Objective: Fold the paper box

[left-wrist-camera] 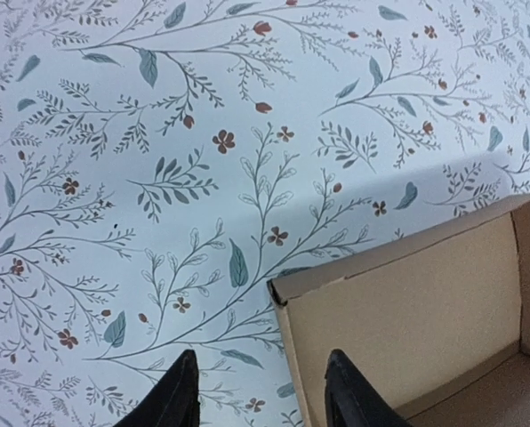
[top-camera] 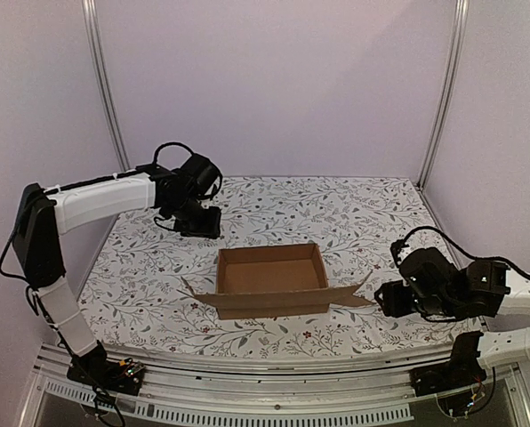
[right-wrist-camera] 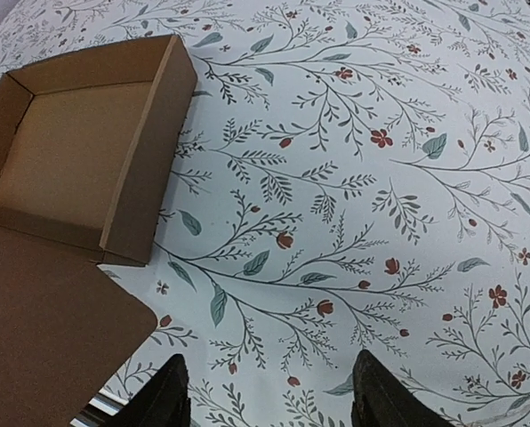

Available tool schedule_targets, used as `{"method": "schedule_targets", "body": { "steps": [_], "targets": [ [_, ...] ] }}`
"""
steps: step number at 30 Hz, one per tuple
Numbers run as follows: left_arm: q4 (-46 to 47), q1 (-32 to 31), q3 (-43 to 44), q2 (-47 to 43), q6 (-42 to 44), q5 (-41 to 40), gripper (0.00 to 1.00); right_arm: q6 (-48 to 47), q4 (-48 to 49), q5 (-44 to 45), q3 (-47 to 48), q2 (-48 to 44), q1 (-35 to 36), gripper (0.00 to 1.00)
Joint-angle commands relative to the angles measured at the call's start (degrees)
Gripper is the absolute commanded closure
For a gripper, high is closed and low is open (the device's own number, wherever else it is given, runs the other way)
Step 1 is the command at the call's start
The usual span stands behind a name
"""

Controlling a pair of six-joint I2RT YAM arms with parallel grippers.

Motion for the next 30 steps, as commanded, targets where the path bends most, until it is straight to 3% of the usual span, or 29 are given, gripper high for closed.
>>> {"method": "schedule_targets", "body": {
  "steps": [1,8,10,21,30],
  "targets": [
    [10.72,3.32,1.74,2.4,3.3,2.4,0.6,9.49,1.22,-8.68,-5.43,-0.74,-0.26,0.48],
    [16.03,4.46,5.53,8.92,4.29,8.57,0.94,19.86,17.8,-18.34,-15.34,-0.26,-0.27,1.0],
    [17.05,4.54,5.44,10.03,4.29,10.02,1.0,21.75,22.55,-19.66,-16.9,1.3,-0.12,1.0],
    [22.33,5.18,0.62,14.22,2.15,20.3,1.0,21.07,39.18,-24.92,-19.83,5.62,1.97,1.0],
    [25.09,4.57,-7.58,11.49,0.73,22.71,1.0,22.67,43.76,-17.09,-17.77,7.11,1.99,1.0]
  ]
}}
